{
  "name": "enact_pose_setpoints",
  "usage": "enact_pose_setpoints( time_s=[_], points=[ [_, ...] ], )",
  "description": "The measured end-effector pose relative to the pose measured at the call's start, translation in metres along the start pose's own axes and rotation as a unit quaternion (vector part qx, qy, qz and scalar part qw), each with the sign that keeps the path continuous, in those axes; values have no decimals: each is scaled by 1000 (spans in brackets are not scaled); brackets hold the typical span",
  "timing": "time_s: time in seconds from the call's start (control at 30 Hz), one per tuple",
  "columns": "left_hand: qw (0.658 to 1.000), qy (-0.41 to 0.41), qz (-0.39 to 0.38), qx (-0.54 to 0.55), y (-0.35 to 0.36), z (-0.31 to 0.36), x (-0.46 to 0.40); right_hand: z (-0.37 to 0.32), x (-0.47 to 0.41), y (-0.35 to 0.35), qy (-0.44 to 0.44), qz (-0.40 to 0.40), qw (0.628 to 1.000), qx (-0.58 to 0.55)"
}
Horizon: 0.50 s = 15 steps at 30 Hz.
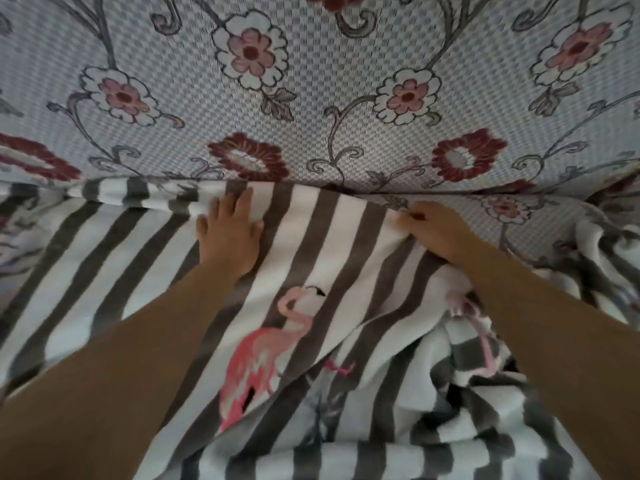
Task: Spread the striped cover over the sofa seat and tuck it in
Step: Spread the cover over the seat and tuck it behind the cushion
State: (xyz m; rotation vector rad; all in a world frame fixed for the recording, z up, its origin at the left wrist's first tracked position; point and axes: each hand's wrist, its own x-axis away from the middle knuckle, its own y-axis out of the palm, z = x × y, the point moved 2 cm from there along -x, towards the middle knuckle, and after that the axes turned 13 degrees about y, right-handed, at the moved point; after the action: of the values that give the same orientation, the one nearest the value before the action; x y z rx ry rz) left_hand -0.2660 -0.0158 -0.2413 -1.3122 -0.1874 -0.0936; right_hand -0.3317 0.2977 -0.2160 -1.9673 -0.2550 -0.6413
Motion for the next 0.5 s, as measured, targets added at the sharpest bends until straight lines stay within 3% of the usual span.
enact_pose_setpoints(
  time_s=[0.07,0.1,0.23,0.4,0.5],
  points=[
    [999,-4,-50,-21,5,-7,-4,-7,-5,0,-19,-55,998,33],
    [997,6,-68,-28,7,-6,-8,-9,-10,-4,-20,-45,997,53],
    [996,37,-74,29,7,8,-24,-18,-24,-28,24,211,965,155],
    [996,48,62,34,-13,-14,-14,-36,-23,-6,33,258,942,211],
    [992,-8,124,-22,-24,-53,1,-65,-2,16,-107,280,927,224]
  ],
)
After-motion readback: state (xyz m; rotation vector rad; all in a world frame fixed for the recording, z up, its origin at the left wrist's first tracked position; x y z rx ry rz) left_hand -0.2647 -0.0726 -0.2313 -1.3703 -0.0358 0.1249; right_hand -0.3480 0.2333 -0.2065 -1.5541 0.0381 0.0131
